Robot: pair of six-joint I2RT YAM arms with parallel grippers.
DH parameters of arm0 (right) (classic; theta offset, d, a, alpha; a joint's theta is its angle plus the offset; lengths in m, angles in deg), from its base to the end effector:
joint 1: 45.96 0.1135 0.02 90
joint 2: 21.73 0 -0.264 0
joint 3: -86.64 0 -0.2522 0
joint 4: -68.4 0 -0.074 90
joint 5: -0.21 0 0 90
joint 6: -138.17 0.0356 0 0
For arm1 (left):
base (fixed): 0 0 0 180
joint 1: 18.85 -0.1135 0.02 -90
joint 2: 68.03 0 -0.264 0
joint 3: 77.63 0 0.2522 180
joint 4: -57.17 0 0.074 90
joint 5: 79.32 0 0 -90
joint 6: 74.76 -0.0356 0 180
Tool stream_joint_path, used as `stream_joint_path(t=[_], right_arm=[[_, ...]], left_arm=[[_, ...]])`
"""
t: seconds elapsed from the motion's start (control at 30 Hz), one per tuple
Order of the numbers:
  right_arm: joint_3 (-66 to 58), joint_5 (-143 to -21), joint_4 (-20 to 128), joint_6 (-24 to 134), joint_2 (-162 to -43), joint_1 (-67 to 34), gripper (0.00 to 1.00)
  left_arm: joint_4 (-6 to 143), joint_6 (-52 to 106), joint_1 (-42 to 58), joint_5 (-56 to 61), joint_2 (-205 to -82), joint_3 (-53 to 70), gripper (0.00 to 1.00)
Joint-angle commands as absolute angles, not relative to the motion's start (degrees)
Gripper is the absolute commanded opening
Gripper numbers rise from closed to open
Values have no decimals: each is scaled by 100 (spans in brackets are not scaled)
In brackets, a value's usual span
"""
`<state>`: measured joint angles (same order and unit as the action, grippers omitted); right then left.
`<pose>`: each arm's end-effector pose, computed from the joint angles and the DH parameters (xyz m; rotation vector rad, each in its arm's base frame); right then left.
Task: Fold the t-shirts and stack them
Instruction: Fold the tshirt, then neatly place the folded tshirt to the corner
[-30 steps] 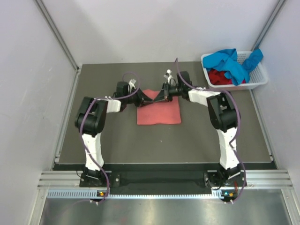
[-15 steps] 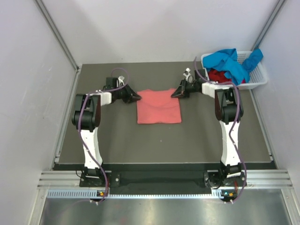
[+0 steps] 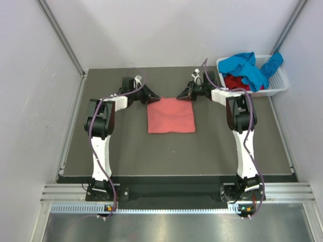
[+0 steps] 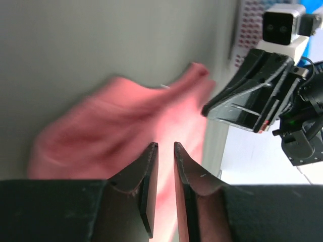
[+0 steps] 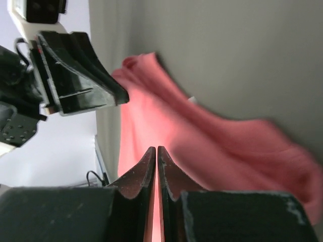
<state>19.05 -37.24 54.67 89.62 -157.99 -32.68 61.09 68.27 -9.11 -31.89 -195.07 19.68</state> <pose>0.4969 0.1463 0.1357 0.0175 2.3533 1.5201 0.4704 -0.1052 0.1436 -0.3997 2.2998 -1.3974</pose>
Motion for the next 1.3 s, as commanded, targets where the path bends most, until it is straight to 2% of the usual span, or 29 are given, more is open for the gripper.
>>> stream_joint_path(t=[0.0,0.07,0.2,0.23,0.3,0.43,0.47,0.57,0.67,0.73,0.9,1.0,1.13,1.27], right_arm=[[2235,-3802,5912,9290,-16383,-3479,4],[2427,-3855,5842,9195,-16533,-3567,4],[3130,-4065,4598,8537,-16815,-3761,4],[3280,-4092,4359,8404,-16824,-3787,4],[3500,-4145,4110,8140,-16675,-3831,4],[3597,-4312,3410,7858,-16210,-3893,6],[3641,-4390,3189,7684,-16087,-3893,8],[3458,-4785,2354,7288,-15411,-3875,17],[2747,-5163,1949,6927,-14254,-3788,29],[2090,-5252,1791,6655,-13542,-3753,33],[491,-5235,1842,6469,-12291,-3744,34],[-161,-5235,1956,6425,-11710,-3744,34],[-646,-5200,1992,6329,-11227,-3744,33],[-806,-5217,1974,6249,-11050,-3752,33]], left_arm=[[5609,7096,-1128,-3300,-20100,2138,23],[5914,6746,-1260,-3205,-20407,2401,23],[6644,6288,-1489,-3274,-20760,3096,25],[6828,6061,-1524,-3222,-20734,3340,32],[7775,5657,-1516,-3045,-20515,3684,38],[8656,4866,-1516,-2529,-19786,3949,54],[8849,4742,-1507,-2449,-19471,3932,59],[9395,4276,-1481,-2115,-18908,3643,67],[9537,3871,-1393,-1667,-18441,3054,70],[9440,3564,-1331,-1404,-18230,2545,72],[8792,3097,-1199,-1410,-18211,1876,75],[8509,3175,-1182,-1735,-18544,1919,75],[7815,3562,-1173,-2052,-18974,1954,75],[7726,3809,-1033,-2158,-19204,2086,73]])
